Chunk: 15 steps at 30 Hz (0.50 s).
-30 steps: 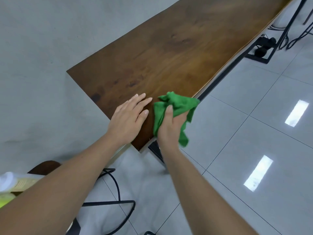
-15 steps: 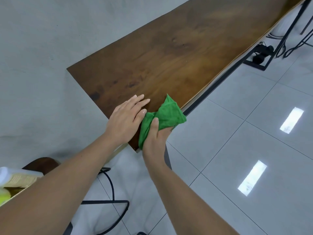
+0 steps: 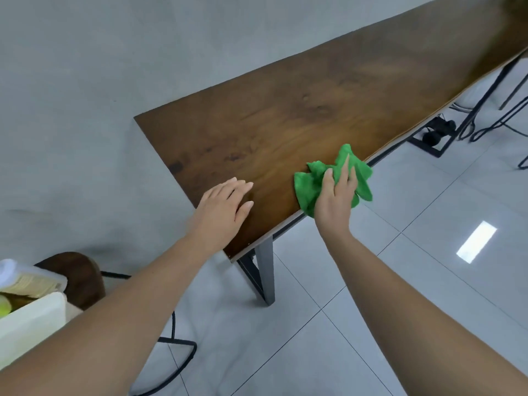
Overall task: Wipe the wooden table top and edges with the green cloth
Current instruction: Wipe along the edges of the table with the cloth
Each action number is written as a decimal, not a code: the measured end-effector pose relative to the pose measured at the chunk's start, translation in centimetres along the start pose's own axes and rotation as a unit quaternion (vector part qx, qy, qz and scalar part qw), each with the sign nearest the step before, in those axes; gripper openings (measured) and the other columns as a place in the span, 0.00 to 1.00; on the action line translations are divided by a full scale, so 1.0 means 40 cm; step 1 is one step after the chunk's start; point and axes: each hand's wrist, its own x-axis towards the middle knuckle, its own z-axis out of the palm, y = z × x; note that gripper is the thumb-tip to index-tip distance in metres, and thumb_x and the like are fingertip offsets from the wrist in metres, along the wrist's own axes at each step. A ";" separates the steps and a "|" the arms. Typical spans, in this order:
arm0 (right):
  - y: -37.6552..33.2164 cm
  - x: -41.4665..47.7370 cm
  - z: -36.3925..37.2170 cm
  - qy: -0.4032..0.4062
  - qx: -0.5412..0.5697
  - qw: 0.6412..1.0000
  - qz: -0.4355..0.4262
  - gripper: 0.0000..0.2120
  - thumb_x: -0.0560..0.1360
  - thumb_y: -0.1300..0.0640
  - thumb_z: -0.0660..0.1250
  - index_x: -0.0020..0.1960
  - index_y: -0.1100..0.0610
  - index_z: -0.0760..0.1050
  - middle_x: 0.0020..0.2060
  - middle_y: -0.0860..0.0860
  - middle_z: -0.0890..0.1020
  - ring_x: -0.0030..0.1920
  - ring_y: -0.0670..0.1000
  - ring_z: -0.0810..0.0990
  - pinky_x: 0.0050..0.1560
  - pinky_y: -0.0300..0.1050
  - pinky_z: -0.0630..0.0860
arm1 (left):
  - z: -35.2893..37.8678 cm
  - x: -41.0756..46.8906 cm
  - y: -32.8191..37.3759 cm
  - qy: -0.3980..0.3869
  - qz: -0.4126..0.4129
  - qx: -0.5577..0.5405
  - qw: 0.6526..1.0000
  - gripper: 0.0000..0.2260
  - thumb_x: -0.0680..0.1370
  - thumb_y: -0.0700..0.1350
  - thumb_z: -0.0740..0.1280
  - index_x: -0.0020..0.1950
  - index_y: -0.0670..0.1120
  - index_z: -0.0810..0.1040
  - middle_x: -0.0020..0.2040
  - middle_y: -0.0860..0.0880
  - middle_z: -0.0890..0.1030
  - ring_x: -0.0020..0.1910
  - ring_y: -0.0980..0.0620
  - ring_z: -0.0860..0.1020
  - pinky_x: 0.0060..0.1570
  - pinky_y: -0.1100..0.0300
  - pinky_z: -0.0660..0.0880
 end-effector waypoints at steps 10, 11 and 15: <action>-0.232 -0.109 -0.003 -0.193 0.054 0.980 0.012 0.25 0.82 0.29 0.55 0.77 0.28 0.69 0.72 0.48 0.80 0.71 0.51 0.79 0.76 0.65 0.75 | -0.082 -0.075 0.214 0.072 -0.266 -0.448 0.850 0.17 0.88 0.59 0.63 0.76 0.59 0.78 0.59 0.61 0.87 0.60 0.63 0.83 0.62 0.61 0.77; -0.252 -0.120 0.012 -0.219 0.067 0.973 0.019 0.18 0.83 0.30 0.56 0.71 0.25 0.73 0.69 0.48 0.81 0.67 0.51 0.81 0.74 0.64 0.77 | -0.096 -0.075 0.230 0.089 -0.294 -0.520 0.797 0.16 0.88 0.59 0.64 0.75 0.58 0.78 0.57 0.59 0.88 0.57 0.62 0.85 0.60 0.60 0.78; -0.309 -0.160 0.095 -0.336 0.105 0.935 0.041 0.20 0.87 0.35 0.59 0.77 0.34 0.74 0.68 0.48 0.83 0.63 0.50 0.86 0.68 0.57 0.83 | -0.159 -0.077 0.217 0.127 -0.366 -0.740 0.550 0.19 0.85 0.58 0.69 0.70 0.48 0.82 0.54 0.47 0.89 0.51 0.51 0.88 0.48 0.58 0.84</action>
